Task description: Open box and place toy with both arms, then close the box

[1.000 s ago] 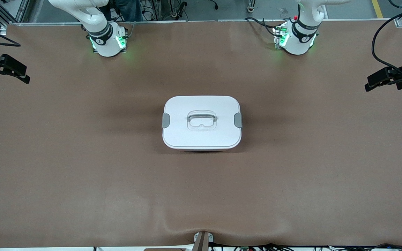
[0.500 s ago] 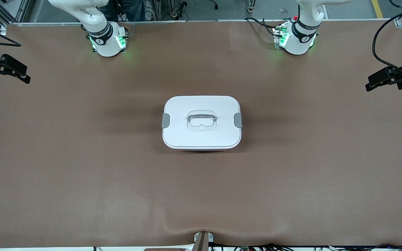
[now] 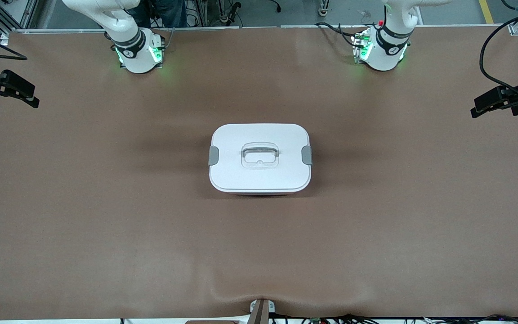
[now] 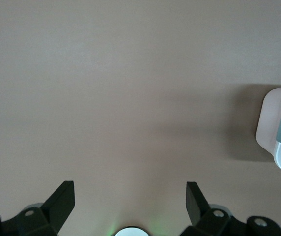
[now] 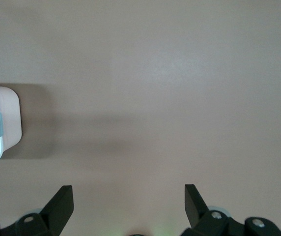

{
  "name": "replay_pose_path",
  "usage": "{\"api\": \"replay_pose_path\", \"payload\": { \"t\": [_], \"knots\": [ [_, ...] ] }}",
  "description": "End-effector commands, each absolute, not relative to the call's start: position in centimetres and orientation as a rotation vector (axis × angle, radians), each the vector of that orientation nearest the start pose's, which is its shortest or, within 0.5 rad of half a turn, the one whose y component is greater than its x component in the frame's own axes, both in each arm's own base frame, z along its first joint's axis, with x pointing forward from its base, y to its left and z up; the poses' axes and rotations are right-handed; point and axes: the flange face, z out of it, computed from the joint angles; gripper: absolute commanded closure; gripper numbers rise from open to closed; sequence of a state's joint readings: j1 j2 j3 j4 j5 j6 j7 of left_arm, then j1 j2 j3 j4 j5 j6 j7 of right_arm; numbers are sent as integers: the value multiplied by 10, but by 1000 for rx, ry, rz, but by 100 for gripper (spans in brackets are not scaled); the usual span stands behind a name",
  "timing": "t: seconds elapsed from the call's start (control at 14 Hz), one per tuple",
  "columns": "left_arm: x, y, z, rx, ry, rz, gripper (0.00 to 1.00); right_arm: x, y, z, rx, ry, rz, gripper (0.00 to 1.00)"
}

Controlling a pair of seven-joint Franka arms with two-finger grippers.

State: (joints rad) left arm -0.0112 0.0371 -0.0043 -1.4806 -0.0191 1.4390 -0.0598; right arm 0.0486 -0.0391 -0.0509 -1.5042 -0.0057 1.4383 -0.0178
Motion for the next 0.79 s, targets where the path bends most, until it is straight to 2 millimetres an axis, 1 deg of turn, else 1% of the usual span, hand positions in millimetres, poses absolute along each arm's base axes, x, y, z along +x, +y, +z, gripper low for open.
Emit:
{"api": "replay_pose_path", "payload": {
  "t": [0.0, 0.71],
  "knots": [
    [553, -11, 641, -3167, -78, 109, 0, 528, -1, 668, -3159, -28, 32, 0],
    [552, -12, 642, -3167, -99, 104, 0, 528, 0, 669, -3160, -30, 29, 0]
  ]
}}
